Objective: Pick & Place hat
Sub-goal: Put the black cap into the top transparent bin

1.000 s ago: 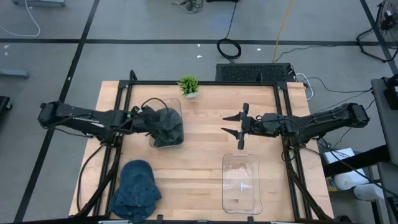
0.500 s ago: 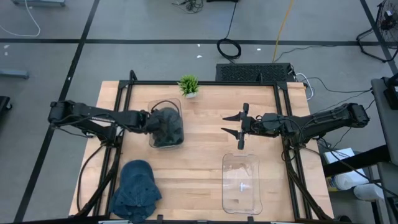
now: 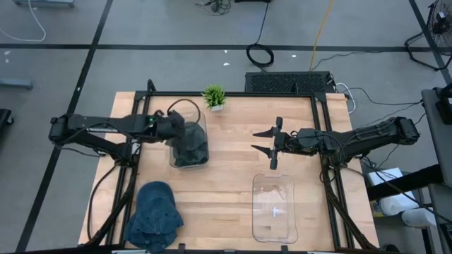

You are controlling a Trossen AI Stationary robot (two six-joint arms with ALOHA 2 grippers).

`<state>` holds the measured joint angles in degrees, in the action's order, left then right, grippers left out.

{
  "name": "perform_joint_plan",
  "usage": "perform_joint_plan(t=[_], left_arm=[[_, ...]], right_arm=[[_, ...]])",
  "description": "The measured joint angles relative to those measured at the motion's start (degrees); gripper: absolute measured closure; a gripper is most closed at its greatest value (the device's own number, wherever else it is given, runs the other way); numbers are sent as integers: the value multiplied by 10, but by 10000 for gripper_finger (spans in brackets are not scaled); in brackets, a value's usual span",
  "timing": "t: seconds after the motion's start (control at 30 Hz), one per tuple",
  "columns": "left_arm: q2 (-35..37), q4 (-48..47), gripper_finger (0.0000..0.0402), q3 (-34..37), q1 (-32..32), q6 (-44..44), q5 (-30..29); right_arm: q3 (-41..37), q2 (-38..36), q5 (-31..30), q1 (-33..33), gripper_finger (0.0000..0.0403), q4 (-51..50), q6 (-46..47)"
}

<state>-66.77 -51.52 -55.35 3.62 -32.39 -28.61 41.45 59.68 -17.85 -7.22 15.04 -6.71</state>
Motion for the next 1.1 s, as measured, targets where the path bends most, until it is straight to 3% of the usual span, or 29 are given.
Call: perform_joint_plan(t=[0.17,0.37,0.5,0.67,0.8,1.1], left_arm=[[-33,57,398,14,40,49,54],[-122,73,397,26,77,54,95],[-185,114,397,27,90,72,145],[-234,168,395,25,93,85,164],[-223,165,395,26,97,93,179],[-94,107,394,31,96,85,185]], right_arm=[[0,0,0,0,232,0,0],[0,0,0,0,232,-1,0],[0,0,0,0,232,-3,0],[0,0,0,0,232,-3,0],[0,0,0,0,232,-3,0],[0,0,0,0,232,-5,0]])
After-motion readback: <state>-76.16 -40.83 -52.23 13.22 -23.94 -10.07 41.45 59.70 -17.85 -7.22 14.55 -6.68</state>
